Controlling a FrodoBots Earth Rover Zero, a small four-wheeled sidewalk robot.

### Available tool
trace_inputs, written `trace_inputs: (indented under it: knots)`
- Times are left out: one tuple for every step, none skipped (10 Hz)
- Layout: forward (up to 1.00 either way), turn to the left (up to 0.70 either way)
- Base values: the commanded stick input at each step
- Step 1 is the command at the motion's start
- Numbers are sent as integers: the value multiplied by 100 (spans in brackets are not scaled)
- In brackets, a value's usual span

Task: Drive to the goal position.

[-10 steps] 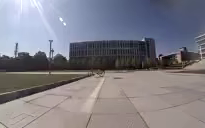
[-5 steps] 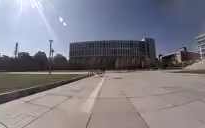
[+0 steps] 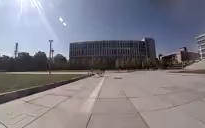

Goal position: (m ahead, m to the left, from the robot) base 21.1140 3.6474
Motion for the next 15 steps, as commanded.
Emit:
trace_inputs:
  knots:
    - [6, 0]
    - [6, 0]
    - [6, 0]
    - [6, 0]
    - [6, 0]
    - [6, 0]
    - [6, 0]
    - [6, 0]
    - [6, 0]
    - [6, 0]
    - [6, 0]
    - [6, 0]
    - [6, 0]
    - [6, 0]
    - [6, 0]
